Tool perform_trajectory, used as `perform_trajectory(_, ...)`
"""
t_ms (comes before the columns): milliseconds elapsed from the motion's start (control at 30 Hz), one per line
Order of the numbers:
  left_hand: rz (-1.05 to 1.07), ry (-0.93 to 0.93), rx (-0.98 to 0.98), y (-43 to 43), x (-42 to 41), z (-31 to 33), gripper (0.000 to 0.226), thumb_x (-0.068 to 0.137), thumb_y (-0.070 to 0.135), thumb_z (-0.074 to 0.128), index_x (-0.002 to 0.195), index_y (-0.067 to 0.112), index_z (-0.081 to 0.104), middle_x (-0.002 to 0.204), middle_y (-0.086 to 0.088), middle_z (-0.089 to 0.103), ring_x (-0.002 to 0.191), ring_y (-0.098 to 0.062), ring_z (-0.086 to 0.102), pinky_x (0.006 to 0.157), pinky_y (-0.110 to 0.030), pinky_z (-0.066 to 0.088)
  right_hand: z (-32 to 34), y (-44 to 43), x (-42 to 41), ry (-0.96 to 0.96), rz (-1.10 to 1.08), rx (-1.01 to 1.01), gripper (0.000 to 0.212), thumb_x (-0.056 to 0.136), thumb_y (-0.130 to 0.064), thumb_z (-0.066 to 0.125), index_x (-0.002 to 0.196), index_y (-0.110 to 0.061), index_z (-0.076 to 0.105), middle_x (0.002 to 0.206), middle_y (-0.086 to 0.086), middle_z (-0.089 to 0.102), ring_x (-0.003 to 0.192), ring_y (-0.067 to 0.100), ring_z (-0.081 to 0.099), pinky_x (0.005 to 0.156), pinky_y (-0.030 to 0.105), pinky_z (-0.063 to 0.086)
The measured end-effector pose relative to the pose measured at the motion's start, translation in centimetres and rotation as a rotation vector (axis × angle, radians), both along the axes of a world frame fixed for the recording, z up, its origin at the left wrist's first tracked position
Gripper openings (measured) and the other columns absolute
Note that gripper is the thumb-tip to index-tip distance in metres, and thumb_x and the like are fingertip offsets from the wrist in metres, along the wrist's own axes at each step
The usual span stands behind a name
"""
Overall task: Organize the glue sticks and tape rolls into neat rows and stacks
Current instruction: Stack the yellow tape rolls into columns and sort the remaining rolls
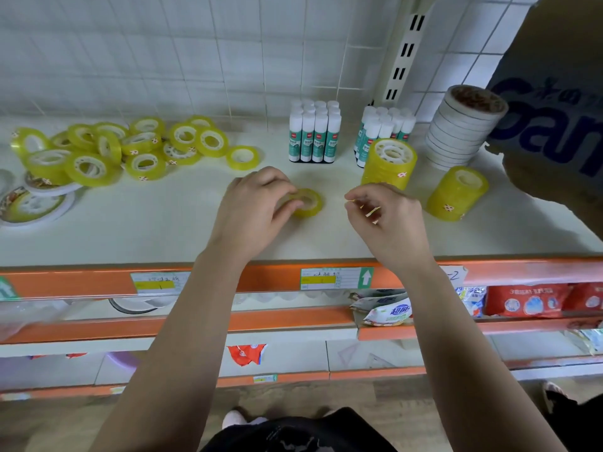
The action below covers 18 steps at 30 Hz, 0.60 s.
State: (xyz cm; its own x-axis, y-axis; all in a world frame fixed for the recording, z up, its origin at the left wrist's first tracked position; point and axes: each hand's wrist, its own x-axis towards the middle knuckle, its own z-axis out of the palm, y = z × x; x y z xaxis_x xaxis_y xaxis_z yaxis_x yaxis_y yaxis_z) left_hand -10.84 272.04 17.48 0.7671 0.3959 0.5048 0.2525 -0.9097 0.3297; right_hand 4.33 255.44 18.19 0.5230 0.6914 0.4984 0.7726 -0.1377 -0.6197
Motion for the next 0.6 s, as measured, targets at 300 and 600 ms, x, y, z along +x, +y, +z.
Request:
perform_trajectory(300,0.195,-0.044,0.057,5.3,-7.0,0.3,0.027,0.087,0.03,0.056,0.096,0.012,0.074,0.1,-0.005,0.067,0.086,-0.03,0.067,0.072,-0.049,0.052,0.6,7.4,-3.9,-0.081,0.175,-0.149,0.014,0.084,-0.026,0.065,0.093,-0.018,0.073,0.095,-0.003,0.064,0.079,0.011,0.061,0.074,0.031,0.051)
perform_trajectory(600,0.226,-0.064,0.029,8.4,-11.9,-0.7,0.021,0.086,0.025,0.059,0.093,0.012,0.074,0.098,-0.004,0.068,0.081,-0.028,0.069,0.07,-0.049,0.054,0.2,12.6,-6.5,-0.147,0.197,-0.422,0.027,0.083,-0.035,0.074,0.104,-0.018,0.072,0.109,0.003,0.061,0.105,0.025,0.057,0.091,0.036,0.045)
